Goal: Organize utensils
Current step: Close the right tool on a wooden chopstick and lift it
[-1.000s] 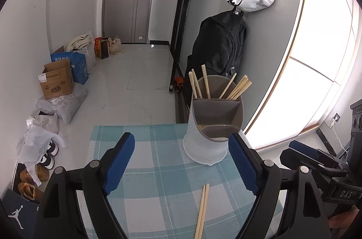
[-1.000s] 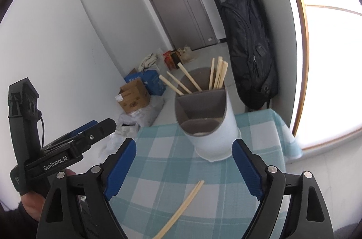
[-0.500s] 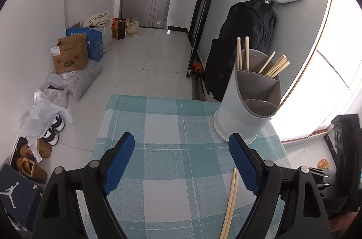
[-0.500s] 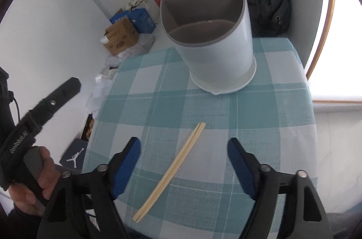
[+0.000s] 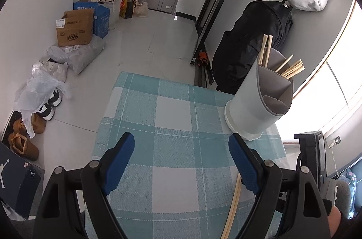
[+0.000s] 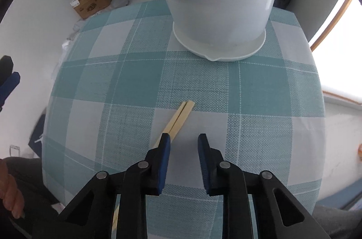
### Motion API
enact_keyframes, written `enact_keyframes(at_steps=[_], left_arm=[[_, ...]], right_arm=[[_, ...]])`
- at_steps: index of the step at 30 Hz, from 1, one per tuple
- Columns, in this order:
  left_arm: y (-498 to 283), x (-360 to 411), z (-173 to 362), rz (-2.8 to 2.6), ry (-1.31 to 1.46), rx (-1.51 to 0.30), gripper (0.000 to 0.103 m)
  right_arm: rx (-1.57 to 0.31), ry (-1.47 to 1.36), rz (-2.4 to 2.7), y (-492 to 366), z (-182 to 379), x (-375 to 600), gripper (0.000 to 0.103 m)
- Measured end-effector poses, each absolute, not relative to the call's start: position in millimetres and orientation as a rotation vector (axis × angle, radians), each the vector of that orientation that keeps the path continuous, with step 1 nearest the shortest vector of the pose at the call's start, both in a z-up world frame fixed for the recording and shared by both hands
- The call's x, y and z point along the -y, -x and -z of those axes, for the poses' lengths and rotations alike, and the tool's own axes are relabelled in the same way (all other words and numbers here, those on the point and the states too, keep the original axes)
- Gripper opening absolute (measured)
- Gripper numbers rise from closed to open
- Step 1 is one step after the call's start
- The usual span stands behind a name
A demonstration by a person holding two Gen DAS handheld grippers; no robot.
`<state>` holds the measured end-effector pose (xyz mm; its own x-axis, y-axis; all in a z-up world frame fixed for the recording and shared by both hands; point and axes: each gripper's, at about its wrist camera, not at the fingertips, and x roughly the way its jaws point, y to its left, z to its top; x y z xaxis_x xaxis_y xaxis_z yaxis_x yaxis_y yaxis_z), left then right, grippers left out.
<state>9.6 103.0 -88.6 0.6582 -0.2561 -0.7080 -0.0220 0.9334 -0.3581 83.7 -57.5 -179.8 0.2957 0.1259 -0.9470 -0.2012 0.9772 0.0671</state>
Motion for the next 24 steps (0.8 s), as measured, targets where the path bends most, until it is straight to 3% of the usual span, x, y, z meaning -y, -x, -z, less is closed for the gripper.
enact_keyframes(at_steps=[3,4,5,13,22,24], left_arm=[[-11,-109,92,0.145,0.384,-0.865,0.082],[-11,-110,92,0.142,0.384,-0.867,0.082],[-12,-111,92,0.142,0.384,-0.869,0.082],[-9,-120,89,0.172,0.437,-0.868,0.082],[-11,-121,93,0.177,0.434,-0.891,0.082],[-11,-122,94,0.178,0.437,-0.894,0.082]], right_arm=[[-1.266,0.096,-0.186,-85,180,58,0.021],[-1.275,0.119,-0.165,-87,182,55,0.013],[-1.273,0.121,-0.161,-90,182,52,0.011],[-1.277,0.008,-0.189,-97,180,51,0.013],[-1.262,0.167,-0.128,-96,176,31,0.014],[-1.272,0.171,-0.125,-96,176,31,0.009]])
